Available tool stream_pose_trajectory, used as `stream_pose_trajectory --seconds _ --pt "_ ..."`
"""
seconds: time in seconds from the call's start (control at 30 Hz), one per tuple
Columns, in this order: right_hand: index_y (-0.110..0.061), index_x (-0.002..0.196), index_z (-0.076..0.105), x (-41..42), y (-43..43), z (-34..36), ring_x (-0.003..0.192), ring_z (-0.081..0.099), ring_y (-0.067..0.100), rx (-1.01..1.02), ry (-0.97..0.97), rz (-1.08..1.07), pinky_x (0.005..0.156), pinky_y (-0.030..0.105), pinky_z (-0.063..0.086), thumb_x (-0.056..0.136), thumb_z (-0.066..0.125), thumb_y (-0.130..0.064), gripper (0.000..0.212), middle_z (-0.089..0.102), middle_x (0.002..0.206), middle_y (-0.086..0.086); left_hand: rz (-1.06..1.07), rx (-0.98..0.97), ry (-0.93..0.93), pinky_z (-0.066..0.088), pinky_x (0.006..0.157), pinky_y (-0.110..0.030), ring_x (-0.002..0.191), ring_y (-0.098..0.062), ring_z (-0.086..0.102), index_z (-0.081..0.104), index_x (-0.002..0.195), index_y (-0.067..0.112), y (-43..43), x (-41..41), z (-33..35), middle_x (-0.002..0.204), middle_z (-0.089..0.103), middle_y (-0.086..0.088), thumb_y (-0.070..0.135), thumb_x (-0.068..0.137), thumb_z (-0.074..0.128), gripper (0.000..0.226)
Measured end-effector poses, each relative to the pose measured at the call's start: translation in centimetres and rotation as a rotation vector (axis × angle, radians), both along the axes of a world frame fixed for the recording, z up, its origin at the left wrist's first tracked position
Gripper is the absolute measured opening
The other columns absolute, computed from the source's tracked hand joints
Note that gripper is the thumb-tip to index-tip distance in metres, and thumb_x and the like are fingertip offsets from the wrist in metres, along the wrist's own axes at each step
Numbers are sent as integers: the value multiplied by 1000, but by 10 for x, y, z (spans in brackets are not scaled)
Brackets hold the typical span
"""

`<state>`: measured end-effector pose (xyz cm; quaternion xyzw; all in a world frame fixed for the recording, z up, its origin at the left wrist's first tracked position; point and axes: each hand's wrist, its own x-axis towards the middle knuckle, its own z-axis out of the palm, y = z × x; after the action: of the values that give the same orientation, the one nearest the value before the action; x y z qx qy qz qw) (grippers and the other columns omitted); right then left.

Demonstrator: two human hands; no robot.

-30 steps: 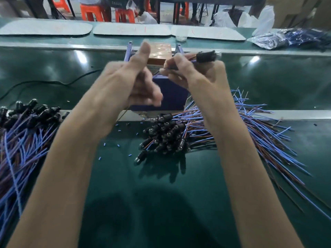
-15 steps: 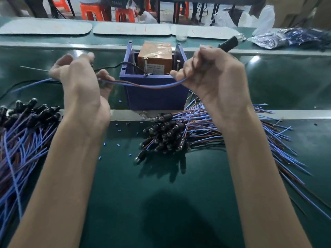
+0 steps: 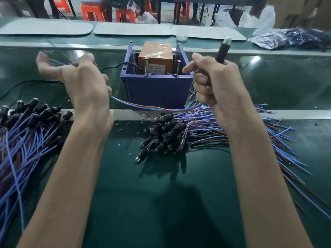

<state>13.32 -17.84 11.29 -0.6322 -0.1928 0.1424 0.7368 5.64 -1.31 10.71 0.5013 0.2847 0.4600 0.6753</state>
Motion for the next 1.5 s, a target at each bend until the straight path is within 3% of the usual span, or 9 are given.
stream_pose_trajectory --seconds 0.07,0.23,0.5,0.93,1.07,1.17,1.23,1.33,1.5 --pt "-9 68 67 0 1 -1 40 21 5 -66 -37 9 35 15 18 98 52 -21 35 35 51 -6 -63 75 51 24 39 -18 40 -4 29 32 127 14 0 0 -2 64 42 7 18 101 32 26" --pt "-7 79 72 1 3 -5 39 23 3 -116 -62 -4 34 14 19 99 52 -25 34 39 55 -6 -478 431 186 23 37 -15 39 -2 26 52 109 22 -13 3 -8 47 39 11 23 107 28 24" --pt "-8 91 74 4 2 -11 39 24 2 -124 17 17 33 12 19 92 61 -32 28 45 57 -5 -915 735 269 26 43 -13 46 -4 27 44 129 31 -32 3 -16 49 36 13 7 104 32 37" --pt "-12 85 74 4 5 -14 38 24 2 -61 8 6 34 14 21 84 73 -18 5 38 62 1 -720 815 328 30 46 -21 47 -8 31 43 104 26 -36 6 -25 50 40 11 19 104 38 9" --pt "-10 81 72 2 8 -14 36 26 1 -37 48 -55 34 12 22 85 70 -11 4 53 72 11 -637 758 254 33 48 -24 47 -9 38 48 98 27 -41 8 -27 54 50 9 22 105 33 17" --pt "-10 75 62 4 8 -11 33 24 0 19 89 -57 31 12 21 93 58 -8 19 71 76 11 -531 697 215 36 46 -22 39 -6 44 44 123 23 -37 10 -28 63 62 8 11 102 29 28" --pt "-11 76 55 5 8 -11 32 21 0 36 107 -41 30 12 19 98 49 -7 23 72 71 9 -491 651 243 42 45 -18 40 -9 54 16 150 22 -32 11 -29 78 68 10 6 102 28 53" --pt "-9 80 58 9 6 -13 32 24 1 11 92 -68 31 12 20 99 46 -8 23 64 54 -2 -434 640 367 45 49 -14 47 -6 63 -8 153 19 -27 11 -32 98 67 10 0 98 28 69" --pt "-12 78 67 14 3 -19 34 32 2 -110 4 -199 35 10 23 97 48 -9 27 43 49 -8 -315 628 456 46 47 -22 41 -6 60 46 138 24 -14 12 -35 79 69 15 10 102 35 40"
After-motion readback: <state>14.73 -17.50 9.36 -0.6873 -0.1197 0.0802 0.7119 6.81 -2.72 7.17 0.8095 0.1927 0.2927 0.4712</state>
